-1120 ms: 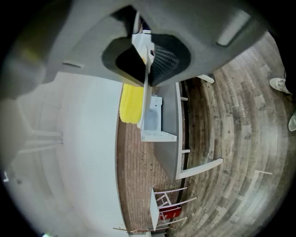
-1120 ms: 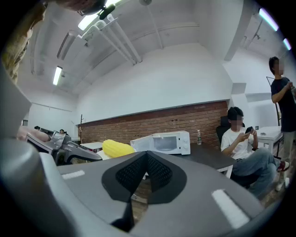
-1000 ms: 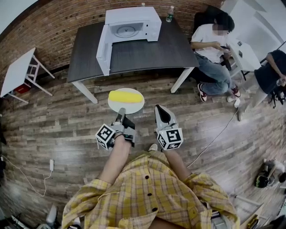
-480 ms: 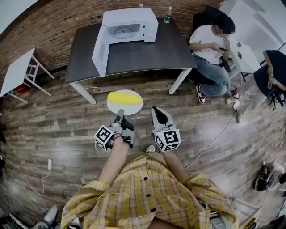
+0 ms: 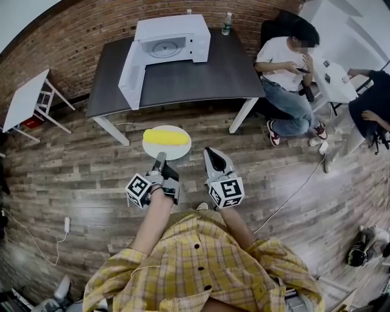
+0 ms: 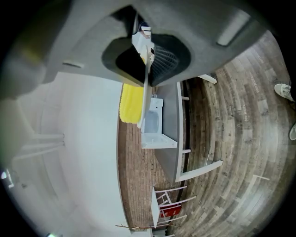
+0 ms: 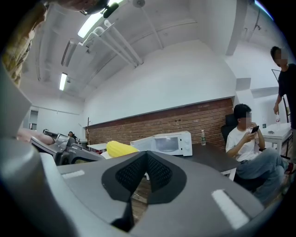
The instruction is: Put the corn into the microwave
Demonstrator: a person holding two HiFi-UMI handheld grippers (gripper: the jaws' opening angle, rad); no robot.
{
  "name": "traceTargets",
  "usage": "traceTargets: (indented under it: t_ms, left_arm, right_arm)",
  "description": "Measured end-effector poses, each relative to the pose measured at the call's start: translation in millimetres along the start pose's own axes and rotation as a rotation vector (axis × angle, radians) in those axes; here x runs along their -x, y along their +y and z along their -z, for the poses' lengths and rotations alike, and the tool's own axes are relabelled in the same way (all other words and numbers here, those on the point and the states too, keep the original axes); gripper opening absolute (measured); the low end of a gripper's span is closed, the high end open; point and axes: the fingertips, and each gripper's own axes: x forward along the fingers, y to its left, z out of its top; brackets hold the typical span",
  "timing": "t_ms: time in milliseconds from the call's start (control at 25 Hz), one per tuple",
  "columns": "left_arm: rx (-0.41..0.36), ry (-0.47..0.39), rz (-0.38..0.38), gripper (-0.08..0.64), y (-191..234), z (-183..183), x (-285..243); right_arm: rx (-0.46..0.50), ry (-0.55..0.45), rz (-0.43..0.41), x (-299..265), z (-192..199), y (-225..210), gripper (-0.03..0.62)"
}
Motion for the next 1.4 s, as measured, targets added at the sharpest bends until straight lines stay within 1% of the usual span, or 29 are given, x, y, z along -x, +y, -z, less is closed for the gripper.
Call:
traceTargets:
  t_ms: [200,360,440,600,880,1080,1280,1400]
  left_arm:
    - [-0.009,-0.015,0.001,0.028,0,11,-11]
    - [0.01,-0.023,0.03,0.028,-5,26,-18]
    - [-0.004,-0.026,0.02,0.028,-4,29,-17]
    - [0.018,-0.04,0.047,0.028,-11,35,-14]
    - [0.011,-0.05,0.055,0.026,-11,29,-18]
    - [0.02,-0.05,0.059,0.028,0,24,-26]
    - [0.032,-0.054,0.055,0.026,4,17,-48]
    - [0.04,-0.055,0.055,0.026,3,9,-66]
  right_arm:
    - [0.004,-0.006,-0.015,2,-3,-17,0.003]
    - [0.005,0.0,-0.018,8,-4,-32,0.003]
    - [0.009,0.002,-0.026,8,-5,-33,0.004]
    - [0.005,0.0,-0.057,8,-4,-30,0.003]
    - [-0.02,0.014,-0.064,-3,5,-31,0.003]
    - [0.039,0.025,-0.073,-12,8,-31,0.005]
    - [0.043,0.023,-0.048,-32,3,-50,0.005]
    - [0.044,0.028,-0.051,-51,4,-56,0.005]
